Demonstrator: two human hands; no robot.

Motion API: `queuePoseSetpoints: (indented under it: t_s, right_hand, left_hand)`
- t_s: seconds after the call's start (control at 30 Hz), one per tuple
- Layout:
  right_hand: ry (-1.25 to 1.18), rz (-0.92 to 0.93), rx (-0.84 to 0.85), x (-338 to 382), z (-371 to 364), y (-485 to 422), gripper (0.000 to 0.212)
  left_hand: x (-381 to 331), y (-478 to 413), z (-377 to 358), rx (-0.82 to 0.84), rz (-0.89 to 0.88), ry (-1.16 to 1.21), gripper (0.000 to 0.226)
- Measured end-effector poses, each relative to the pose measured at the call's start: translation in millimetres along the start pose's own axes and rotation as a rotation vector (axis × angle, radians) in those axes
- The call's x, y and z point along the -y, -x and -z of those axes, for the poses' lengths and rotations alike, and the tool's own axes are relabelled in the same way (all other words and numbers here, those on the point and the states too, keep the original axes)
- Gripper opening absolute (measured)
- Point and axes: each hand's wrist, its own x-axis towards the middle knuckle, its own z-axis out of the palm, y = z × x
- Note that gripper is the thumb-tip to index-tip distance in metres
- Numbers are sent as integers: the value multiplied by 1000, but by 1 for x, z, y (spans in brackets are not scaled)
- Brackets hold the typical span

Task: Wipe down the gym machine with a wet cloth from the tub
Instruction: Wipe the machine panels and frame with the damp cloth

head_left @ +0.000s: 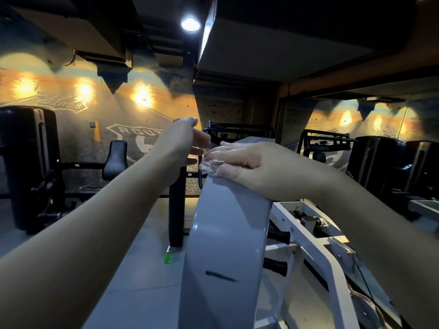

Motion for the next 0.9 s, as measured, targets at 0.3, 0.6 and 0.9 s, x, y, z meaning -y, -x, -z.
queuePoseSetpoints:
  t_s: [0.3, 0.6, 0.9]
  right_hand:
    - [256, 364, -171, 25, -56, 68, 42]
    - [-615, 113, -243, 38, 5, 75, 32]
    - [-1166, -29, -322, -6, 27, 26, 32]
  left_hand:
    - [23, 58, 9, 104, -285, -91, 38]
    - [-18, 89, 21, 294, -384, 43, 41]
    - [-29, 68, 2, 237, -391, -120, 24]
